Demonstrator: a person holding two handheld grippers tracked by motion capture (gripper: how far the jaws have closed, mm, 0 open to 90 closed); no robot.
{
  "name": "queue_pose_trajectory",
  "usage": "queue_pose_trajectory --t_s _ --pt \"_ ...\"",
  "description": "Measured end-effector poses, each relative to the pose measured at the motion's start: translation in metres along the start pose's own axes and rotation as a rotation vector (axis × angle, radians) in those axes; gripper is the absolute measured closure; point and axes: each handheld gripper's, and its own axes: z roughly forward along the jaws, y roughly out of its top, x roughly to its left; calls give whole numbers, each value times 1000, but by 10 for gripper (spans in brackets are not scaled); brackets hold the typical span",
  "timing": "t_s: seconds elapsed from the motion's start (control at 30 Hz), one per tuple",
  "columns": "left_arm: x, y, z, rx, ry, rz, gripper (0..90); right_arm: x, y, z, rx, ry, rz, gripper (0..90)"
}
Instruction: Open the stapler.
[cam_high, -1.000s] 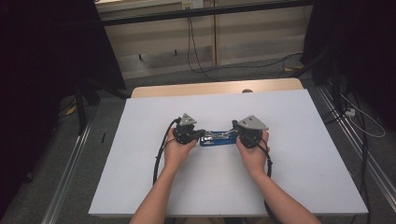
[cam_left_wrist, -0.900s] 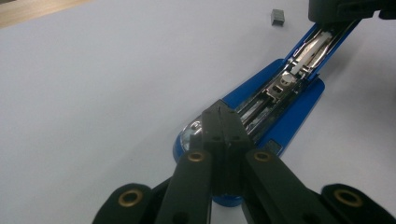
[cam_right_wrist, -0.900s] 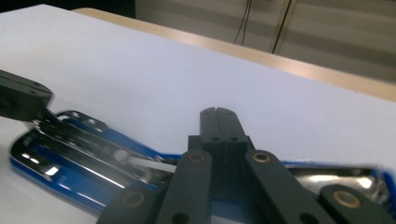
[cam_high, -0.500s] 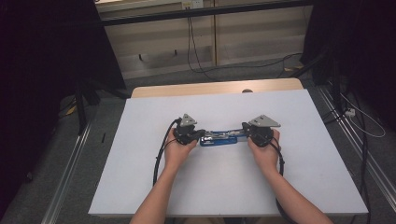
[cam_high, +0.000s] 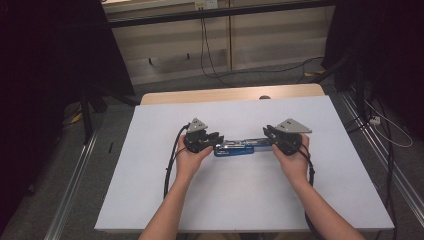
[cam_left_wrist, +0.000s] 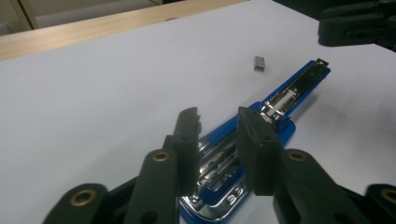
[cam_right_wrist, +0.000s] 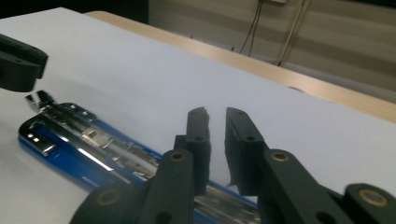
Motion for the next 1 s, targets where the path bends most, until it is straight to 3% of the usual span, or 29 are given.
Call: queue_pose_trajectory --t_s 0.23,0.57,0.87,1.0 --pt "1 3 -6 -7 6 -4 528 -23 5 -5 8 -45 34 637" --pt "0 5 -10 15 32 -41 287 -38 1 4 68 -39 44 462" --pt "-1 6 -21 31 49 -26 196 -53 0 13 84 -17 90 366" --pt "-1 5 -24 32 53 -34 173 -55 2 16 94 -12 80 326"
